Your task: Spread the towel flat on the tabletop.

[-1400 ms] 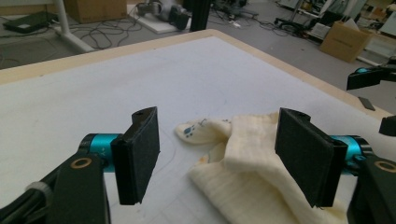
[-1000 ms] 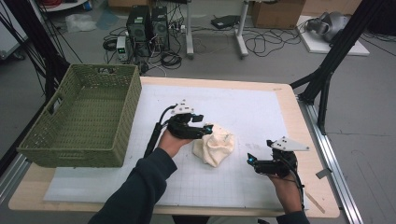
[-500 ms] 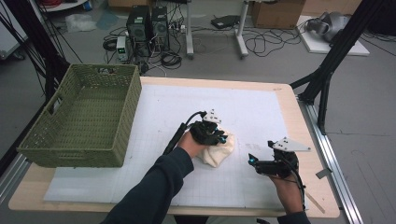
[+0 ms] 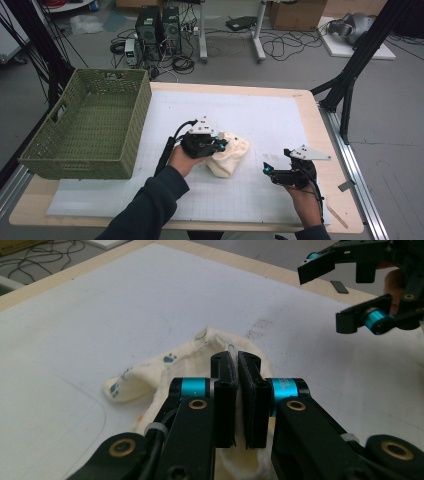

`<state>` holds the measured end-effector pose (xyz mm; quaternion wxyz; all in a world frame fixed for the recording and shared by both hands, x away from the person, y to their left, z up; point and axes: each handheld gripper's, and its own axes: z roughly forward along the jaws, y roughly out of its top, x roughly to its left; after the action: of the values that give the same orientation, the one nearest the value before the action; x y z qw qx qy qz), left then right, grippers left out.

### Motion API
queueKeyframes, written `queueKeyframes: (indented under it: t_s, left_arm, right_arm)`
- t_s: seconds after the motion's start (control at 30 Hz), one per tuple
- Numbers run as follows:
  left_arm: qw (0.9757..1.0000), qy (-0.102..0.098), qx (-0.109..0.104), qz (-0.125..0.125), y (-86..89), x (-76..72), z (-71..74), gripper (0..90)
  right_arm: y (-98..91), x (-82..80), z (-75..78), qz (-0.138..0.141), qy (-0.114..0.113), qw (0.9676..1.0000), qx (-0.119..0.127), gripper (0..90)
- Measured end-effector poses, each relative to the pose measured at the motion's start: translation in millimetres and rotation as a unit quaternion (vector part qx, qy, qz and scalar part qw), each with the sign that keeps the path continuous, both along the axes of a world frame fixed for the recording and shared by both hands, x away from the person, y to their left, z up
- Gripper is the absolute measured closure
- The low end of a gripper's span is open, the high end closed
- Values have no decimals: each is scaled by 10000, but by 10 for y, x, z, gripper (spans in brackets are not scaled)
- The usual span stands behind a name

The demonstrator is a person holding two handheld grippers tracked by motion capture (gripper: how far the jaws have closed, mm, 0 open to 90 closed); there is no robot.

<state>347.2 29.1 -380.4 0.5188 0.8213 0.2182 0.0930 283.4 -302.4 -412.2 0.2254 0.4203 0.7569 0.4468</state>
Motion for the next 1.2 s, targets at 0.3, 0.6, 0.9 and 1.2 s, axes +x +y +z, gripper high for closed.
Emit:
queueKeyframes:
  t_s: [0.3, 0.6, 0.9, 1.2]
  left_arm:
    - [9995, 116, -151, 267, 469, -235, -69, 850]
    - [9988, 256, -111, 407, 616, -330, -284, 849]
    - [9990, 282, -117, 330, 597, -375, -353, 849]
    - [9988, 315, -148, 340, 639, -400, -407, 849]
  right_arm:
    - [132, 205, 110, 119, 53, 9996, 246, 97]
    - [582, 654, 289, 531, 146, 9978, 379, 150]
    - [1149, 1048, 213, 815, 598, 9948, -100, 236]
    - [1177, 1023, 156, 1400, 876, 9854, -424, 876]
